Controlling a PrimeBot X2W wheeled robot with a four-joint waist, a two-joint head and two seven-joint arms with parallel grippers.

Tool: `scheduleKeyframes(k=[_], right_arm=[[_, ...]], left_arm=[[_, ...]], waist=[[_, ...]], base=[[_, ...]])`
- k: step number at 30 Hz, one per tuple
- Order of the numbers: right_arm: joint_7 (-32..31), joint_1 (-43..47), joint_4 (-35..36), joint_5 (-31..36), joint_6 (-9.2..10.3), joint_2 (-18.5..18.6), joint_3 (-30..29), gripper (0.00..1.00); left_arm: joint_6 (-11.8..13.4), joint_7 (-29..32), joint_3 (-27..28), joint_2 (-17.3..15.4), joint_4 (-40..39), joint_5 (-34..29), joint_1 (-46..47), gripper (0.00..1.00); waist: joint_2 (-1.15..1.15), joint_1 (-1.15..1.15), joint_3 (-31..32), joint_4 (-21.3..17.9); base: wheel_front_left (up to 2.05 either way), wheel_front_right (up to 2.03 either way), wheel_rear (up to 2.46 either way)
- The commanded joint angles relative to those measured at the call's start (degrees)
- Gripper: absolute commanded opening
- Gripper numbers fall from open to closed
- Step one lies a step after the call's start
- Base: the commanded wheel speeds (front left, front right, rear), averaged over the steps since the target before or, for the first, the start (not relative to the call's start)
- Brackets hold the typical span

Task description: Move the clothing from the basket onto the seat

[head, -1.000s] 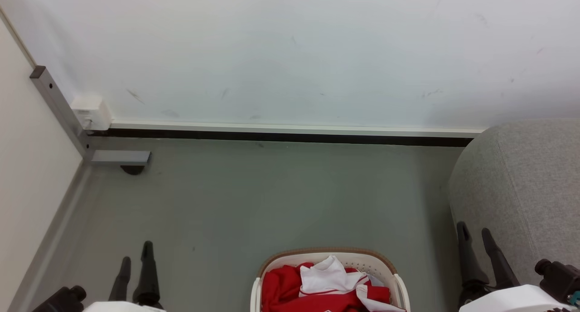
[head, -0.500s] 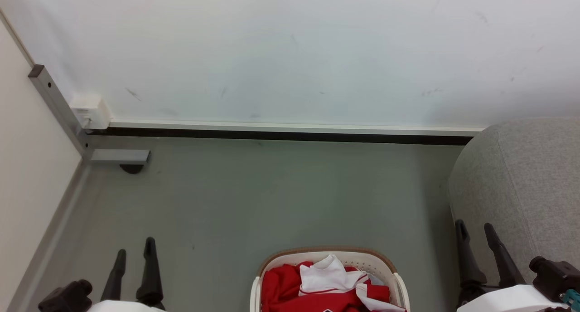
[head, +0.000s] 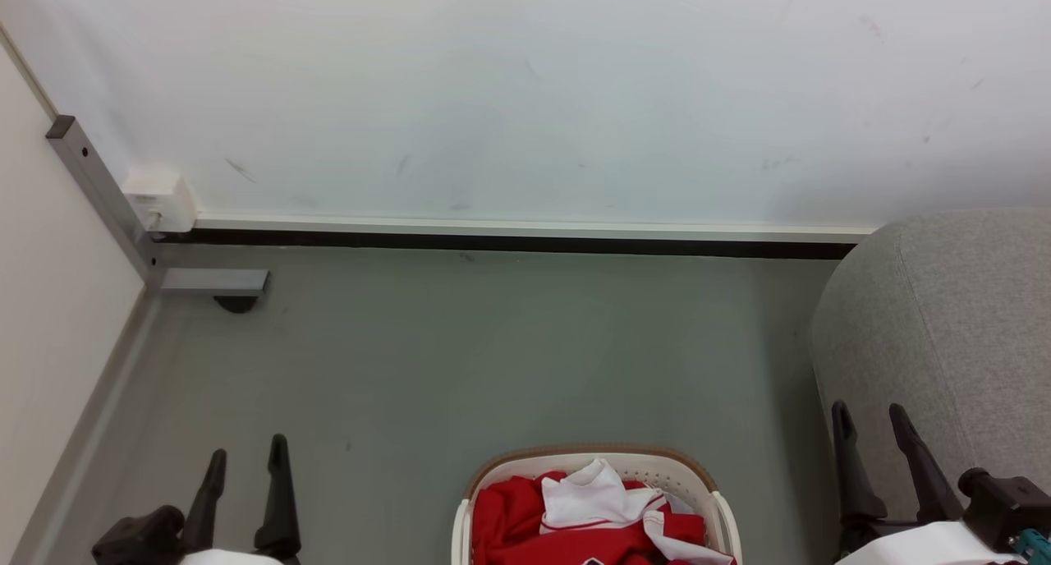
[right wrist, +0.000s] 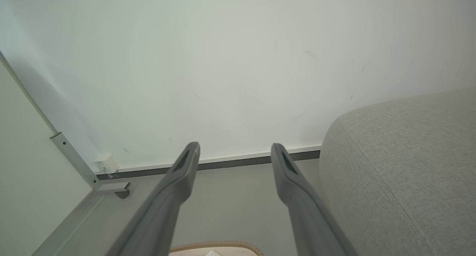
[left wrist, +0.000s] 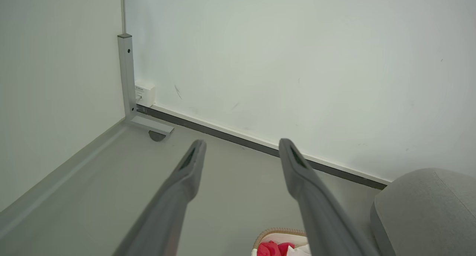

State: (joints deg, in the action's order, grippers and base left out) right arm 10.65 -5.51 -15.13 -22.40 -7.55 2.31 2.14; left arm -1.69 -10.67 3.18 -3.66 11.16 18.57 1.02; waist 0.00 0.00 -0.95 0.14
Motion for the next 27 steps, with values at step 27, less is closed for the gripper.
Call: scheduleKeyframes(k=[27], right_arm=[[3.61, -0.32, -2.28, 12.06, 0.11, 0.73, -0.39, 1.00]], left_arm=[[0.44, -3.56, -0.56, -1.15, 2.00, -13.26, -0.26, 1.00]], waist=[[0.00, 0.00, 0.10, 0.59]], base=[[0.00, 0.00, 0.00]])
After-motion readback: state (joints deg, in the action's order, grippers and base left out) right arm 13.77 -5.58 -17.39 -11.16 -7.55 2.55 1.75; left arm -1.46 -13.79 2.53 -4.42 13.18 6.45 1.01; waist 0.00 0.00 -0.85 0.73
